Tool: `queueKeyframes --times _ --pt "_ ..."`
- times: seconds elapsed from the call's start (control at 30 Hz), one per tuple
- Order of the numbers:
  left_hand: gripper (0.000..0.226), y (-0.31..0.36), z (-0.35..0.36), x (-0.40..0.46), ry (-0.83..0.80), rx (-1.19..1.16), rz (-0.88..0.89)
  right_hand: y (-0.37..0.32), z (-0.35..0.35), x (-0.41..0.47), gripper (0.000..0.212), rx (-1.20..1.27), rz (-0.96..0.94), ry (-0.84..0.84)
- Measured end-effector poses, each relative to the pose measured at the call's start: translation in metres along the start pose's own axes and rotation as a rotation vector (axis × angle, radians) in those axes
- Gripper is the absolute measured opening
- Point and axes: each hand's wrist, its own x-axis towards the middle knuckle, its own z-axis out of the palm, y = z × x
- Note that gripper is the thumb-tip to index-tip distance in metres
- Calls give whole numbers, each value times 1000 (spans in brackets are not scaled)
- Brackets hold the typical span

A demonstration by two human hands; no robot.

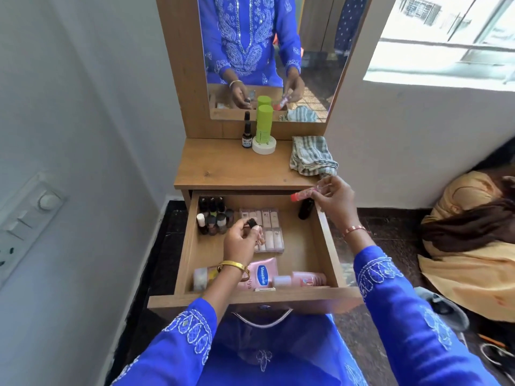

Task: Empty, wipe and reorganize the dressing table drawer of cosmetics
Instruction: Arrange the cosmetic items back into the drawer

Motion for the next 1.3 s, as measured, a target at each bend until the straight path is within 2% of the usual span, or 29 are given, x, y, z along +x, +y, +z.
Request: queueKeyframes --times 0.17,0.3,0.47,0.67,0.87,0.97,1.2,1.3 --pt "16 1 -2 0 8 29 12 3 11 -10 9 -288 -78 -51" --pt "15 0 -3 0 -1 26 0 8 23 -11 13 -476 -117 -71" --pt "14 0 -3 1 -7 39 24 19 41 -6 15 -701 -269 -166" --pt "21 -2 -3 3 -6 44 33 26 51 4 5 -830 -397 -195" --pt "20 -4 -2 6 -8 38 19 23 50 4 23 -973 -449 -208" --pt "14 -5 -2 6 -12 46 15 22 51 3 28 -999 -457 -186" --pt "17 -7 -2 6 -12 33 17 26 50 4 28 -954 -441 -133" --pt "23 -7 -2 5 -15 26 20 17 47 -4 7 -787 -379 -106"
